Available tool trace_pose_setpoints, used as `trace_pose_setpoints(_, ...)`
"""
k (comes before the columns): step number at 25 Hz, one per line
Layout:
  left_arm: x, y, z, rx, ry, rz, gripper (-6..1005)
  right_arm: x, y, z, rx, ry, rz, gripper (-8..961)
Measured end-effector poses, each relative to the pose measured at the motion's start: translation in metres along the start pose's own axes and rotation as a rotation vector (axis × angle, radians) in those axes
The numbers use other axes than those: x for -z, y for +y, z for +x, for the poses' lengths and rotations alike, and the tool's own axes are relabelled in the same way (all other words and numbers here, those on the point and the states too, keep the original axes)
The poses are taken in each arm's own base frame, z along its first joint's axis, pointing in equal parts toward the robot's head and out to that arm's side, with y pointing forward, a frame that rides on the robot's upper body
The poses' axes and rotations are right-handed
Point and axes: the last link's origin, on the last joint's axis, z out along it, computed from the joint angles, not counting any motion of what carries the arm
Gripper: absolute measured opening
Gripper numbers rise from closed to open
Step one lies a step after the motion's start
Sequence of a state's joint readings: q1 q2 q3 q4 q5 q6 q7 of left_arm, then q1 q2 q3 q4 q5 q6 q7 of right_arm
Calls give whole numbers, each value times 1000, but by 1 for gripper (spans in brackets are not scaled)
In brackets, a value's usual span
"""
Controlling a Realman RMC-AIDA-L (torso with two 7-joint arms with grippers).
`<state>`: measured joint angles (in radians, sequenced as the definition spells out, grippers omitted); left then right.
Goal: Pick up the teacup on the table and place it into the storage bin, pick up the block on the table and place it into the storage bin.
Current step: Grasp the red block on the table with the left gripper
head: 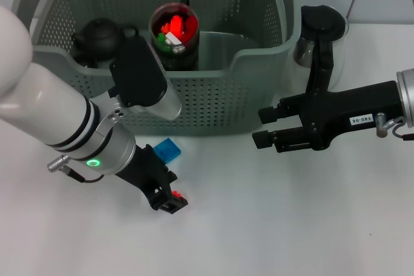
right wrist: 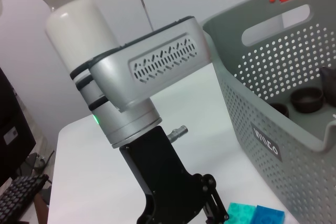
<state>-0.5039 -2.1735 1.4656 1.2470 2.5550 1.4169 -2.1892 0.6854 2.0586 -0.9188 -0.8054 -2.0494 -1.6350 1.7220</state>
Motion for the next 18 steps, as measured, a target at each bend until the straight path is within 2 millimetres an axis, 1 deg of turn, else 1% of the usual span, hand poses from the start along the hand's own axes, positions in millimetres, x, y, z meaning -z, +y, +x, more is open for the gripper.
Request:
trace_pose_setpoints(14,-6,-2,-5,15,-24,-1,521,0,0,0,-1,0,-1,609)
trace_pose_setpoints(18,-8,-3,-5,26,-33,2,468,0,0,0,-2,0,-1,610)
